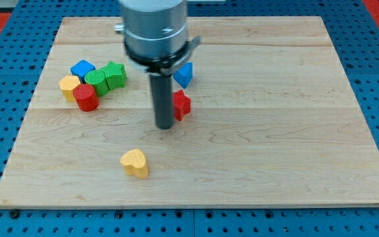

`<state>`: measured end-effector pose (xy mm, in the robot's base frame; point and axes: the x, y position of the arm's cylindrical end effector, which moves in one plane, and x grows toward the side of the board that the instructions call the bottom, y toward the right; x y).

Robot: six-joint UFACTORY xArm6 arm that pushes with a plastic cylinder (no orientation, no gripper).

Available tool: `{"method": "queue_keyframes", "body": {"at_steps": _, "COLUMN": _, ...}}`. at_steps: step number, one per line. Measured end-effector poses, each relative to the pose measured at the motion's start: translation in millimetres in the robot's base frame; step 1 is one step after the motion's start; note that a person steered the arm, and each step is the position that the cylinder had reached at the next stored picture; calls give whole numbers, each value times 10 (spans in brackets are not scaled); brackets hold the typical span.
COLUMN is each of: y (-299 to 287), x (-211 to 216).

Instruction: Place the red circle left to the blue triangle

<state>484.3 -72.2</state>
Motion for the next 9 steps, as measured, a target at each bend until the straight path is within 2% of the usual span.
{"method": "queue_keyframes", "body": {"at_steps": 1, "y": -930, "x": -79}}
{"method": "queue_keyframes", "body": {"at_steps": 2, "y": -1511, "x": -314}}
{"method": "queue_keyframes", "body": {"at_steps": 4, "y": -737, "x": -614}}
{"method": "queue_keyframes", "body": {"at_steps": 5, "y": -728, "x": -943}}
{"method": "queue_keyframes", "body": {"at_steps": 6, "y": -574, "x": -1010}}
{"method": "queue_keyframes", "body": {"at_steps": 7, "y": -851, "x": -794}}
{"method": "queue_keyframes", "body": {"at_steps": 8, "y": -464, "x": -955}}
{"method": "queue_keyframes", "body": {"at_steps": 9, "y": -311, "x": -1293}}
